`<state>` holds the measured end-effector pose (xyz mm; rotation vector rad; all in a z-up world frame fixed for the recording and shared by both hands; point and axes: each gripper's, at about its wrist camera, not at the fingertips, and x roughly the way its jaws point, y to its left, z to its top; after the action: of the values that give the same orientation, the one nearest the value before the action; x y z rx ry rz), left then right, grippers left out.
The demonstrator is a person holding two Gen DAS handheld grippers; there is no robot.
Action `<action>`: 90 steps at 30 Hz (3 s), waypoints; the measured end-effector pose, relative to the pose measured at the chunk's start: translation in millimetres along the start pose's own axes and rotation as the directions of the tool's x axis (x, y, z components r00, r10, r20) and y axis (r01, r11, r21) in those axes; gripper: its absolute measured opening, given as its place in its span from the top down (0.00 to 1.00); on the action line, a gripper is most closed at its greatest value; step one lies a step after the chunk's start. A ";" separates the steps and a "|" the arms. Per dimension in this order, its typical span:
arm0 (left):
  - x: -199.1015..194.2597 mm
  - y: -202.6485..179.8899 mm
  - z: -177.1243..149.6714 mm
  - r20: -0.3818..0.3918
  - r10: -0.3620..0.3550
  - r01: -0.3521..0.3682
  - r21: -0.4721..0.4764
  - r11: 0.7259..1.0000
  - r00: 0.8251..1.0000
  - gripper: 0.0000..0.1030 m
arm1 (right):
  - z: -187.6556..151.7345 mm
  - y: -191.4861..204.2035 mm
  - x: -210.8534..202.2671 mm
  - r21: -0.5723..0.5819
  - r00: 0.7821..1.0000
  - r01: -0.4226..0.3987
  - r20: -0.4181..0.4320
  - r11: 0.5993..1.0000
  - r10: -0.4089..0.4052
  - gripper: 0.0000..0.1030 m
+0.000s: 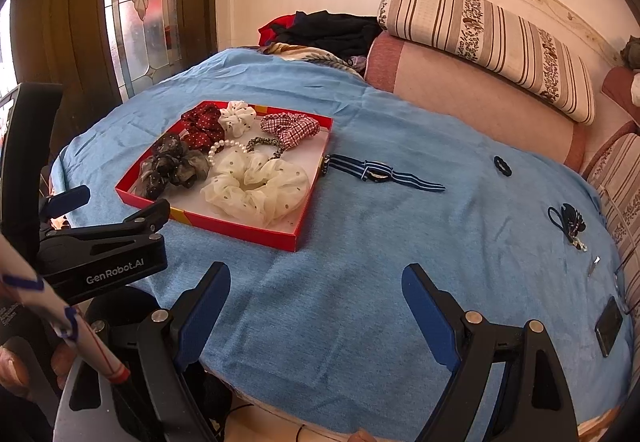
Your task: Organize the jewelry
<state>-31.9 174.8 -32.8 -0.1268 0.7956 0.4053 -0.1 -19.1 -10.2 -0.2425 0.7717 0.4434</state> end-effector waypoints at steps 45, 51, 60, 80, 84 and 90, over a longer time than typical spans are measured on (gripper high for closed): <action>6.4 -13.8 0.6 -0.043 0.030 -0.027 0.065 0.998 0.999 0.00 | -12.1 -36.3 13.5 0.127 0.999 -0.023 -0.026 0.992 0.026 0.12; 6.1 -13.8 0.6 -0.044 0.030 -0.028 0.064 0.998 0.999 0.00 | -12.5 -37.2 14.5 0.131 0.999 -0.023 -0.028 0.991 0.027 0.12; 8.1 -8.7 0.9 -0.051 0.025 -0.023 0.054 0.998 0.998 0.00 | -12.7 -37.4 14.8 0.127 0.999 -0.024 -0.031 0.992 0.029 0.12; 7.8 -2.6 3.8 -0.055 0.027 -0.024 0.043 0.999 0.998 0.00 | -12.3 -35.2 12.1 0.123 0.999 -0.023 -0.029 0.992 0.027 0.12; 7.8 -2.3 4.1 -0.056 0.027 -0.025 0.042 0.999 0.998 0.00 | -12.6 -35.0 12.1 0.125 0.999 -0.023 -0.029 0.992 0.027 0.12; 7.3 -1.7 4.3 -0.054 0.029 -0.026 0.042 0.999 0.998 0.00 | -13.0 -35.6 12.3 0.128 0.999 -0.023 -0.028 0.992 0.026 0.12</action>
<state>-23.8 176.6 -35.1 -0.0889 0.8600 0.4127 16.3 -51.6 -26.3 -0.1209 0.8297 0.4127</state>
